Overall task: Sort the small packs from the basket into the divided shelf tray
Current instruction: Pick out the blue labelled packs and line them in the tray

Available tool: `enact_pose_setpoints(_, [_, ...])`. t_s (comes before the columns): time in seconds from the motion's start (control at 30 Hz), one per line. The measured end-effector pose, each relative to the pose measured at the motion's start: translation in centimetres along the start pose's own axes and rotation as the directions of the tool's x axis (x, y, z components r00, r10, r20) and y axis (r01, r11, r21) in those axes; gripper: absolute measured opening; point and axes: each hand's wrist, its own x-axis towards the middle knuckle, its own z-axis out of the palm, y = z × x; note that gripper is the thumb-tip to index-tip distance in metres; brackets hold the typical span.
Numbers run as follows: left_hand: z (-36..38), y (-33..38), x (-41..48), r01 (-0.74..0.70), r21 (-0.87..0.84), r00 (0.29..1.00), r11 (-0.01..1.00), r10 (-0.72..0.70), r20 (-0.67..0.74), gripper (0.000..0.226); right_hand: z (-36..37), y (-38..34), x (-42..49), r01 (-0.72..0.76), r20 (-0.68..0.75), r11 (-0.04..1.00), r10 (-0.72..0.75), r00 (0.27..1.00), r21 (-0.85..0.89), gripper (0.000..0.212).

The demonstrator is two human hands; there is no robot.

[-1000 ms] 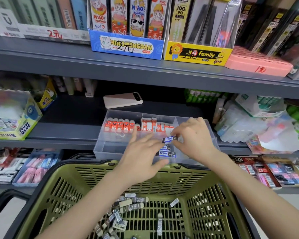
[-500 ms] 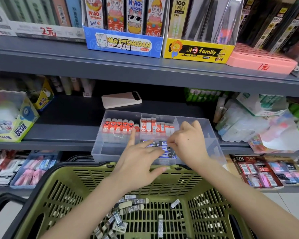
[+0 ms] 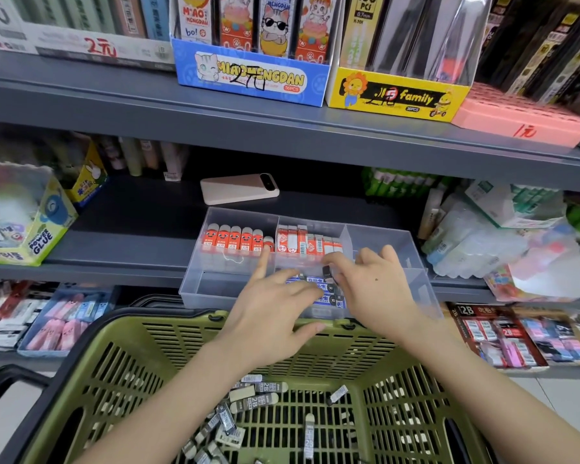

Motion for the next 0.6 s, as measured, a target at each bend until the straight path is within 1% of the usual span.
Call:
enact_pose_setpoints(0.1, [0.0,0.1,0.2,0.016,0.000,1.000,1.000,-0.016,-0.004,0.057,0.3,-0.1,-0.2,-0.052,-0.011,0.998,0.053,0.999,0.025,0.030])
enact_pose_setpoints(0.17, [-0.2,0.1,0.6,0.025,0.014,1.000,1.000,-0.025,-0.001,0.061,0.6,0.1,-0.3,-0.093,0.028,0.994,0.092,0.995,0.049,0.029])
enact_pose_setpoints(0.3, [-0.6,-0.1,1.5,-0.054,0.086,0.995,0.995,0.046,0.083,0.062,0.9,0.6,-0.6,-0.105,0.038,0.978,0.099,0.994,0.178,0.031])
enact_pose_setpoints(0.37, [-0.5,-0.3,1.8,-0.083,0.082,0.992,0.993,0.075,0.100,0.060,0.8,0.6,-0.5,-0.114,0.038,0.974,0.109,0.993,0.197,0.030])
enact_pose_setpoints(0.4, [-0.4,-0.3,1.8,-0.084,0.080,0.992,0.993,0.075,0.104,0.060,0.6,0.6,-0.5,-0.116,0.012,0.973,0.116,0.993,0.199,0.027])
enact_pose_setpoints(0.47, [-0.2,-0.4,1.8,-0.066,0.089,0.993,0.994,0.056,0.108,0.061,0.4,0.5,-0.6,-0.094,-0.095,0.986,0.107,0.990,0.139,0.024])
enact_pose_setpoints(0.5, [-0.1,-0.4,1.8,-0.053,0.097,0.993,0.994,0.043,0.108,0.062,0.3,0.4,-0.7,-0.070,-0.115,0.994,0.079,0.990,0.085,0.026])
enact_pose_setpoints(0.57, [0.0,-0.4,1.8,-0.027,0.111,0.995,0.993,0.016,0.100,0.063,0.1,0.5,-0.7,0.018,-0.081,1.000,-0.020,0.997,-0.022,0.036])
enact_pose_setpoints(0.6, [0.1,-0.4,1.7,-0.017,0.119,0.995,0.993,0.006,0.095,0.064,-0.1,0.6,-0.5,0.057,-0.042,0.996,-0.060,0.997,-0.072,0.043])
